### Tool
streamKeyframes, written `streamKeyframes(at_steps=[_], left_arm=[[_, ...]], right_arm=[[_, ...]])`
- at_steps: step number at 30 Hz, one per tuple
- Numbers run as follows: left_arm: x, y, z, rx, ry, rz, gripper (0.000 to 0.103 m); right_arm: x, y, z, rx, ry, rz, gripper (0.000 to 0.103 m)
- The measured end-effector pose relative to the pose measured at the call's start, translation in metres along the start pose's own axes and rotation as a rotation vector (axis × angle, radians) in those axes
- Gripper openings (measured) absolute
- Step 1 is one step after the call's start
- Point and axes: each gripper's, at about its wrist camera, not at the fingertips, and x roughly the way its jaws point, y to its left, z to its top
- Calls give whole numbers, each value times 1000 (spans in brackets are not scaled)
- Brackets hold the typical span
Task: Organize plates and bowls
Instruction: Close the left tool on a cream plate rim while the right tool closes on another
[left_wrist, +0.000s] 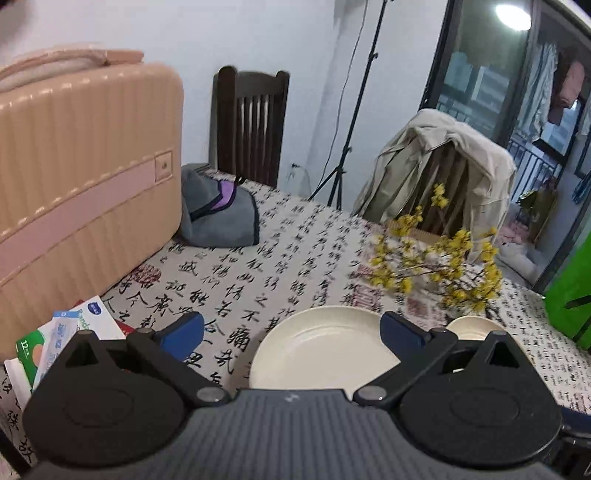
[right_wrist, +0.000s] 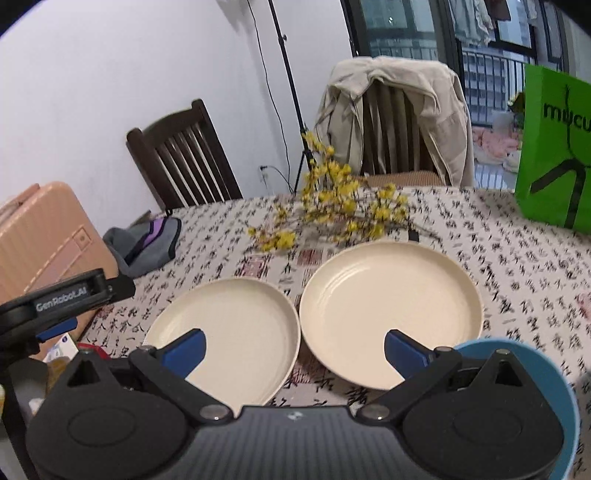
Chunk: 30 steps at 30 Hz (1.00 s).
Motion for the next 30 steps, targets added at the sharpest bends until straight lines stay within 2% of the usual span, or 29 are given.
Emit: streamKeyframes(at_steps=[7,10,13,15,18,19,24,26,30], left_arm=[[19,15,2,-22,51,26,103],[24,17,1,-6,55,43,103],[29,12,-2,47,53,48,103],[32,10,-3,70,60,40,103],[39,9,-6,100,73,39,102],[41,10,-7,102,76,40,100],[53,16,-9,111,106,25,89],[58,18,-10,114,124,19,81],[65,23,-12,98,160,-12,73]], right_arm=[[19,18,-9,-44,22,-49,98],[27,22,-11,-30,46,-42,88],[36,26,-14,-14,67,-50,85],[43,27,-16,5,79,-57,79],[51,25,-18,47,97,-71,74],[53,24,-19,59,101,-77,74],[64,21,-21,109,121,-85,59],[68,21,-22,119,124,-88,56],[76,20,-24,118,134,-100,40]])
